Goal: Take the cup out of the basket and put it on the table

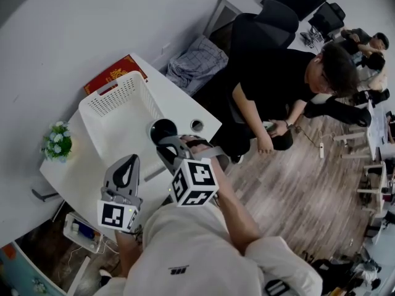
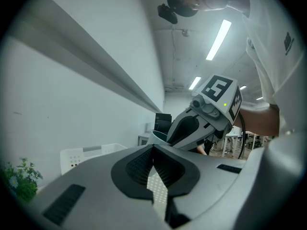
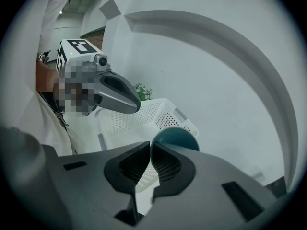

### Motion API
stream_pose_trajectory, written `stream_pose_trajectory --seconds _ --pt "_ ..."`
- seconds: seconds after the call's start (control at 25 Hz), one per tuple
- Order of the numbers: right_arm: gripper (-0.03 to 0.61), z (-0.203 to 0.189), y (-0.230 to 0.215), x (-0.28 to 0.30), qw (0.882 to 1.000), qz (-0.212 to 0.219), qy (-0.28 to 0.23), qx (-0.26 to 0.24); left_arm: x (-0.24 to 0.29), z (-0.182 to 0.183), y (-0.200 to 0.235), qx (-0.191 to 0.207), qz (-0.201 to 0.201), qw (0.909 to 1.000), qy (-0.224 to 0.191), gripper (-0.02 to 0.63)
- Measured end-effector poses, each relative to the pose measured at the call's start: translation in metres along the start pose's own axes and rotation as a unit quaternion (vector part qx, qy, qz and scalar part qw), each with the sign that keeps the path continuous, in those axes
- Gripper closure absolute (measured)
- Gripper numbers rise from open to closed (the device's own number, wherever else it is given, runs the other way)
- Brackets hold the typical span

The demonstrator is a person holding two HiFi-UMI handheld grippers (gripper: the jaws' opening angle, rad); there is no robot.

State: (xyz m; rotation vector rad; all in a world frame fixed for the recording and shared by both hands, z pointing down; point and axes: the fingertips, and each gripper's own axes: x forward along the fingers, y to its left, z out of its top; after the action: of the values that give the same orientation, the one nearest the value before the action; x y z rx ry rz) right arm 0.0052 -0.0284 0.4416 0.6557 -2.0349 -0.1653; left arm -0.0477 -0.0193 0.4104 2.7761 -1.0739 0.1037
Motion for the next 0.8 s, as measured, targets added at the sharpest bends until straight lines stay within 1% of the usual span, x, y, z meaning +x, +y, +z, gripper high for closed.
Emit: stream_pose_trajectory --seconds 0.16,0.8 --pt "0.546 0.0 -0.002 -0.008 1.0 -0.009 -0.002 0.005 0.003 -0.001 -0.003 0.014 -0.012 0.9998 0.001 0.604" --pt "0.546 -0.009 -0.012 -0.041 0.999 -0.035 -0.009 0.028 0.019 0.003 -0.022 0.024 -0.047 0.9986 0.001 0.604"
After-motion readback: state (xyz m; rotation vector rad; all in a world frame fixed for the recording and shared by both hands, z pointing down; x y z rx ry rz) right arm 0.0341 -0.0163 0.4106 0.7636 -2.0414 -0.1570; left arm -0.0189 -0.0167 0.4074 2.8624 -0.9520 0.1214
